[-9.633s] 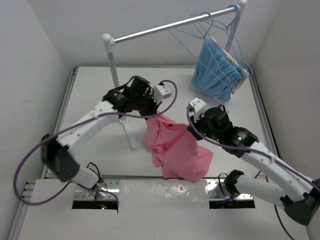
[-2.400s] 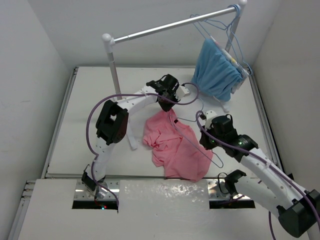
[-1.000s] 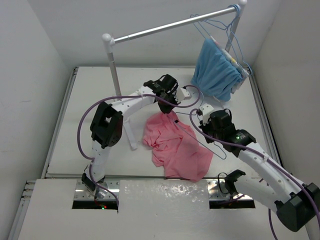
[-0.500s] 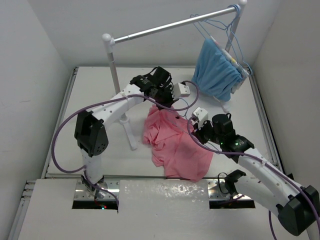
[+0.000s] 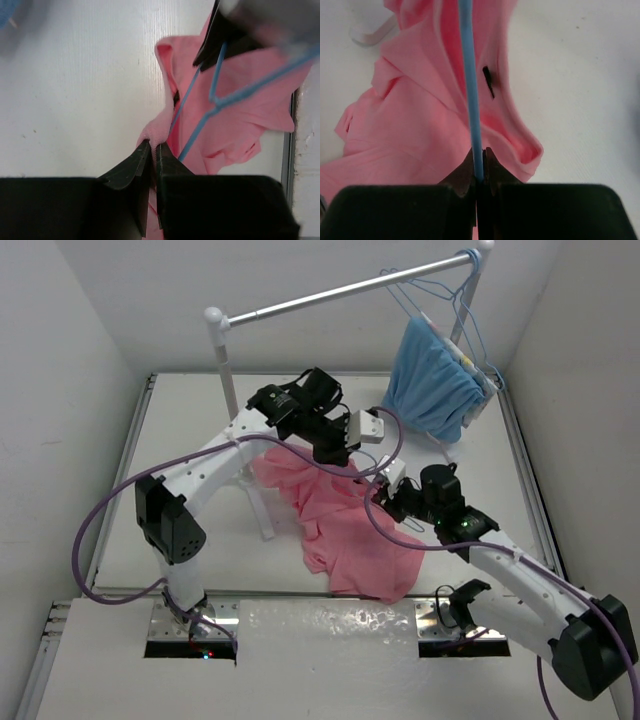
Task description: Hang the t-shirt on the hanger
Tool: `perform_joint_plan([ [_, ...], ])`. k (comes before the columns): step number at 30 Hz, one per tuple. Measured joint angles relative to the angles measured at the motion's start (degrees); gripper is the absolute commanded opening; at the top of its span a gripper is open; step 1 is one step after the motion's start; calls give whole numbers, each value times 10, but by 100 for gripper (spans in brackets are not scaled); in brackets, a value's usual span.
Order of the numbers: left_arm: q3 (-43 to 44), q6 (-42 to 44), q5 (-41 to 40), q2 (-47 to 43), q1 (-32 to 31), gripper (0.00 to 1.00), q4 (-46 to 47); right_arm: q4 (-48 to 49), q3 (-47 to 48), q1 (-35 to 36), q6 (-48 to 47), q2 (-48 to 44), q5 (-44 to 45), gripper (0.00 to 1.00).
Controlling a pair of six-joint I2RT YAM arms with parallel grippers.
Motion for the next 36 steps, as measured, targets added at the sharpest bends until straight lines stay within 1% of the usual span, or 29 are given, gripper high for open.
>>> perform_joint_plan([
  [3, 15, 5, 2, 0, -14, 5, -10, 34, -14, -2, -6, 6, -16, 0],
  [5, 9, 6, 2, -1, -17, 5, -7, 62, -28, -3, -5, 9, -21, 0],
  [7, -11, 7, 0, -1, -18, 5, 5, 87, -48, -3, -3, 13, -24, 0],
  [10, -66, 8, -10, -3, -18, 7, 24, 120, -87, -2, 3, 29, -28, 0],
  [11, -87, 5, -19, -4, -19, 9, 37, 129, -99, -2, 4, 35, -28, 0],
  [12, -106, -2, -30, -4, -20, 14, 48, 135, -111, -2, 8, 42, -27, 0],
  [13, -124, -15, -43, -4, -21, 26, 61, 141, -121, -2, 11, 51, -28, 0],
  [14, -137, -28, -61, -4, -23, 30, 74, 148, -129, -2, 14, 61, -28, 0],
  [16, -151, -64, -107, -3, -31, 34, 96, 169, -138, 0, 25, 84, -28, 0],
  [20, -164, -100, -164, -5, -39, 40, 131, 213, -140, 0, 38, 124, -22, 0],
  [22, -168, -115, -188, -6, -43, 43, 138, 218, -139, 2, 40, 142, -15, 0],
  [26, -175, -132, -237, -19, -51, 44, 135, 229, -132, 1, 42, 159, -3, 0],
  [29, -179, -132, -260, -45, -41, 44, 132, 245, -125, 1, 42, 159, -2, 0],
  [31, -185, -125, -261, -68, -20, 44, 132, 267, -115, 2, 42, 156, -2, 0],
  [34, -207, -104, -247, -97, 30, 43, 142, 301, -97, 2, 42, 153, -2, 0],
  [36, -229, -88, -234, -110, 52, 43, 148, 299, -91, 2, 42, 154, 3, 0],
])
